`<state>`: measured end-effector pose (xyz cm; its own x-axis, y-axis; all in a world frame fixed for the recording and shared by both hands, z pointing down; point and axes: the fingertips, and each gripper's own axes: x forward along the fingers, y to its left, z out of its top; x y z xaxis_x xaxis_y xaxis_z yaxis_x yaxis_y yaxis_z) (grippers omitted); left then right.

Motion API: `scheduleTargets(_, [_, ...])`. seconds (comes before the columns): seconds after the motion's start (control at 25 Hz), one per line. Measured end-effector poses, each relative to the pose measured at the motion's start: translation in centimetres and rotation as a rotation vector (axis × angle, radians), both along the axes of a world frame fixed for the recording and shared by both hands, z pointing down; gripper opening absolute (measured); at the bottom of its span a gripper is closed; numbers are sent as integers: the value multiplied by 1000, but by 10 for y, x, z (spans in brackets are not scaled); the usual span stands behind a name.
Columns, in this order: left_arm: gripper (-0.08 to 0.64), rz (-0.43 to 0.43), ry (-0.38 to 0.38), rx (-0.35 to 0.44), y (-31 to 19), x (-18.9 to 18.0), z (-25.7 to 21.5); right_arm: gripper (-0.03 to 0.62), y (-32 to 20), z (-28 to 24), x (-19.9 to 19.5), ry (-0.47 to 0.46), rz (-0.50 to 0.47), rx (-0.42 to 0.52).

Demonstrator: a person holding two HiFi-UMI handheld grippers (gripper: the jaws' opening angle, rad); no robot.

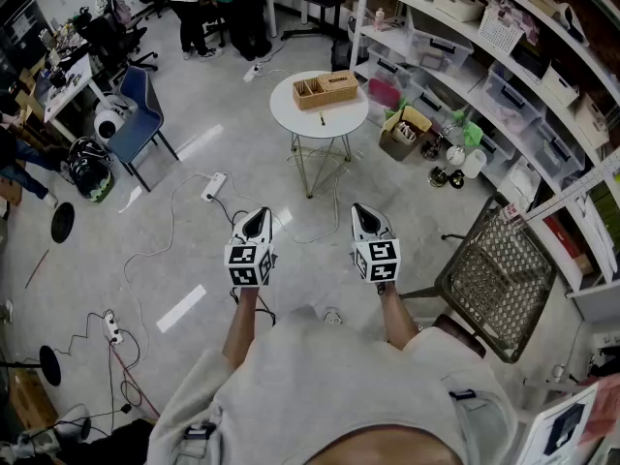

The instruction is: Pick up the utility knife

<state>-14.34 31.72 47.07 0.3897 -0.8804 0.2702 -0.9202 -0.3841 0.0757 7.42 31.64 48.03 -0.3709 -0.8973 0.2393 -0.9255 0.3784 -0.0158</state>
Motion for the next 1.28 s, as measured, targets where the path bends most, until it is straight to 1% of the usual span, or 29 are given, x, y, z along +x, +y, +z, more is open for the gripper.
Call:
scheduleTargets(0.32, [20, 8, -2, -1, -1, 11, 3, 31, 1, 4, 6, 8, -9, -6])
scheduleTargets(0.52, [20, 4, -3, 4, -2, 15, 0, 31, 0, 2, 11, -22, -13, 0])
scheduleTargets(0.68, [20, -5, -3, 6, -3, 20, -1, 31, -1, 2, 15, -20, -28, 3])
scheduleTargets(1.08, [20, -14, -1, -21, 4, 55, 17, 32, 0, 16, 33, -15, -70, -17])
scheduleTargets(1.28, [20, -21, -2, -46, 6, 62, 30, 32, -2, 27, 37, -18, -84, -38])
